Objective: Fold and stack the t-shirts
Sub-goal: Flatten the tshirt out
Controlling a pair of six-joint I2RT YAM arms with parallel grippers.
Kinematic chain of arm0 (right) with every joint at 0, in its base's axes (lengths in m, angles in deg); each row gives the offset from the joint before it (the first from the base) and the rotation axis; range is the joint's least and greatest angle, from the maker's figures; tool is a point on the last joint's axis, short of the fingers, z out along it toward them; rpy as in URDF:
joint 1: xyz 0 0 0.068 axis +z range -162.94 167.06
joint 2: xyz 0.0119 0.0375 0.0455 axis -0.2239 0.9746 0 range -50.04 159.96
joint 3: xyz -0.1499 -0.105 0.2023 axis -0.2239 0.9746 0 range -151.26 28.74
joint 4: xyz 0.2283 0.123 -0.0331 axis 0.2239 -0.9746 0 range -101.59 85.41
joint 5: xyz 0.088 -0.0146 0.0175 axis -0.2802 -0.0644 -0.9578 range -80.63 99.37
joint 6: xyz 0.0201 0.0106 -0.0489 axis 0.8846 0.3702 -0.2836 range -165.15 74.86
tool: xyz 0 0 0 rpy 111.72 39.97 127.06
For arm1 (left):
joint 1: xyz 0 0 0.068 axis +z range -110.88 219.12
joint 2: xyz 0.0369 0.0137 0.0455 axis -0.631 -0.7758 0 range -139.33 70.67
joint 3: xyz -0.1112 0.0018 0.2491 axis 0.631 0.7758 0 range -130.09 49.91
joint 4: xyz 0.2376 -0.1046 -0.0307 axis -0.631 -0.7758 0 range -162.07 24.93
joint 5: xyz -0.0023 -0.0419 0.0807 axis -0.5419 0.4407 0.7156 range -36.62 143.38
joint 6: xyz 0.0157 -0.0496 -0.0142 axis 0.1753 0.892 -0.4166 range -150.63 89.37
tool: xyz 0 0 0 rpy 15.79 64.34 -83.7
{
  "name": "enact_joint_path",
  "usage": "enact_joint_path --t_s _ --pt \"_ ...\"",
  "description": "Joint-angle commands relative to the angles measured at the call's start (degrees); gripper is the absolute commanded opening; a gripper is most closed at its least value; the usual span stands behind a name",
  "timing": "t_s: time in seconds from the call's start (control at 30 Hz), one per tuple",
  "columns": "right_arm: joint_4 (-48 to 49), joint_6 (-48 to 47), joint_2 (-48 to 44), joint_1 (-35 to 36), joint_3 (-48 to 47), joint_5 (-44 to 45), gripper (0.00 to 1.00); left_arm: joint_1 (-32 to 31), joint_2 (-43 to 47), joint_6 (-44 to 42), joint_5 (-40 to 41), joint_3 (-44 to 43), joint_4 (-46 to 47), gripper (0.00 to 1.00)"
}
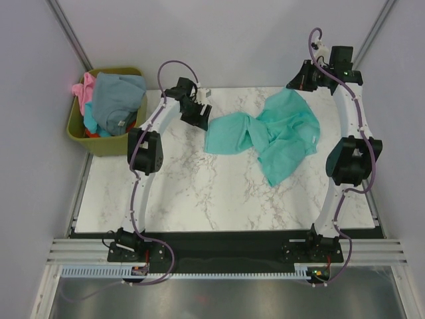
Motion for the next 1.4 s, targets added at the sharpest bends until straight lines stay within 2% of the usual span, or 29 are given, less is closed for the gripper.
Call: enact_joint_path --t_s 0.0,0.27,0.7,0.8,0.87,0.9,0.93,1.13,1.2,1.33,1.37 --pt "-0.44 -1.08 -0.80 0.72 0.51 1.05 0.05 -0.60 -1.44 2.84 -5.99 -2.82 0.12 0.79" --pt "-1.15 -2.39 -3.44 1.95 2.71 2.72 0.05 -1.74 -2.13 5.57 -14.43 -6.07 2.32 0.76" --pt "-1.68 -3.27 -5.37 2.13 5.70 3.86 0.04 -2.80 -7.76 5.57 -13.21 -10.38 7.59 0.68" --pt "-1.59 -3.36 -5.55 2.13 6.23 4.13 0.04 -2.89 -7.68 5.31 -13.29 -10.47 8.03 0.58" --pt "-1.68 -3.45 -5.46 2.13 6.14 4.21 0.04 -2.98 -6.98 5.40 -13.82 -10.21 7.94 0.39" --pt "-1.59 -3.54 -5.46 2.13 6.14 4.39 0.04 -2.89 -6.62 5.66 -13.39 -10.03 7.94 0.25" --pt "-1.59 -3.54 -5.37 2.13 6.14 4.48 0.04 -2.98 -5.58 6.18 -12.77 -9.86 7.94 0.04" --pt "-1.33 -3.71 -4.23 2.13 3.77 7.37 0.01 -2.10 -0.13 6.01 -13.29 -8.54 7.15 0.02" --pt "-1.33 -3.98 -3.27 2.22 0.88 9.13 0.00 -1.84 4.70 6.01 -13.82 -8.10 6.71 0.02" --pt "-1.24 -4.15 -1.51 1.78 -4.31 13.00 0.00 -0.96 18.22 4.96 -17.07 -0.48 6.54 0.02" --pt "-1.32 -4.15 -1.25 1.78 -5.54 13.27 0.00 -0.69 21.12 4.78 -18.90 5.46 5.93 0.02"
